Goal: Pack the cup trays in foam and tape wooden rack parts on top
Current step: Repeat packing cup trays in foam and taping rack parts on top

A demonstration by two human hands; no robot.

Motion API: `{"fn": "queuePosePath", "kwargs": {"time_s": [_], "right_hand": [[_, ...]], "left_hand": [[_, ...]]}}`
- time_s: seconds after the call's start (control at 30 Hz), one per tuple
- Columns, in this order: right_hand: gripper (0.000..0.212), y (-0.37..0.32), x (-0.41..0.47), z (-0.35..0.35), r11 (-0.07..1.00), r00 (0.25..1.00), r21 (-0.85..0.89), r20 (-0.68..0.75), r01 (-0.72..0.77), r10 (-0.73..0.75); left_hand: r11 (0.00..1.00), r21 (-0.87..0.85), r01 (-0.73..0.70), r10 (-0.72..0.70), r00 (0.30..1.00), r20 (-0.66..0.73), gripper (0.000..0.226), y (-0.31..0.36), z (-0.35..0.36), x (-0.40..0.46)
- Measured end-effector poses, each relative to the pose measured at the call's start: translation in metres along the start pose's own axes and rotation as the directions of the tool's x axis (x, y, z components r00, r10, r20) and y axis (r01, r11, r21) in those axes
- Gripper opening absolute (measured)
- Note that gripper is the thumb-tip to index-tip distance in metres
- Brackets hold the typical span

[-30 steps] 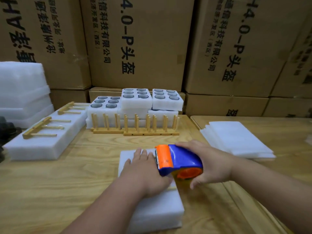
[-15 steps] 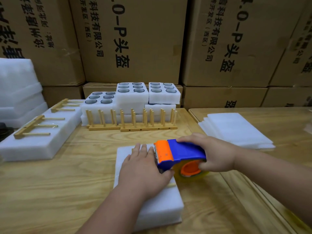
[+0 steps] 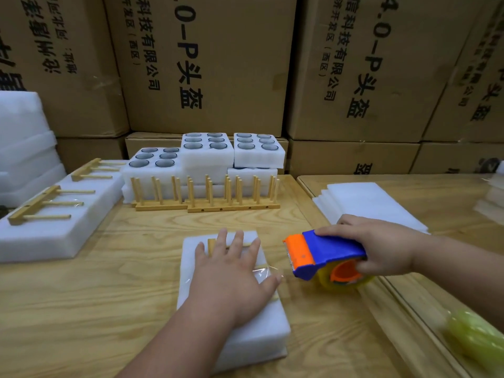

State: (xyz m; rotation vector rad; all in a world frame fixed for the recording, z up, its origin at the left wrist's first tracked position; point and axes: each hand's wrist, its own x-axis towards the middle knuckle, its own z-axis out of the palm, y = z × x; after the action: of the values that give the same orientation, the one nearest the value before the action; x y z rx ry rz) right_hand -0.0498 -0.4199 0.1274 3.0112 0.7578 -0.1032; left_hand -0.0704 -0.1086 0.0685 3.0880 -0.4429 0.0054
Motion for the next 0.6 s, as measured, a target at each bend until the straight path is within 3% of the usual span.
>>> {"fn": "queuePosePath", "kwargs": {"time_s": [0.3, 0.6], "right_hand": [[0.087, -0.039, 0.034, -0.023, 0.972, 0.984, -0.219, 0.173, 0.079, -0.041], [0.081, -0.049, 0.049, -0.033, 0.983, 0.953, -0.174, 0.303, 0.051, 0.004]], "left_hand": [[0.988, 0.03, -0.15, 0.15, 0.989, -0.011, 0.082, 0.006, -0.004, -0.002], [0.98, -0.011, -0.199, 0.199, 0.98, 0.004, 0.082, 0.005, -0.004, -0.002]]}}
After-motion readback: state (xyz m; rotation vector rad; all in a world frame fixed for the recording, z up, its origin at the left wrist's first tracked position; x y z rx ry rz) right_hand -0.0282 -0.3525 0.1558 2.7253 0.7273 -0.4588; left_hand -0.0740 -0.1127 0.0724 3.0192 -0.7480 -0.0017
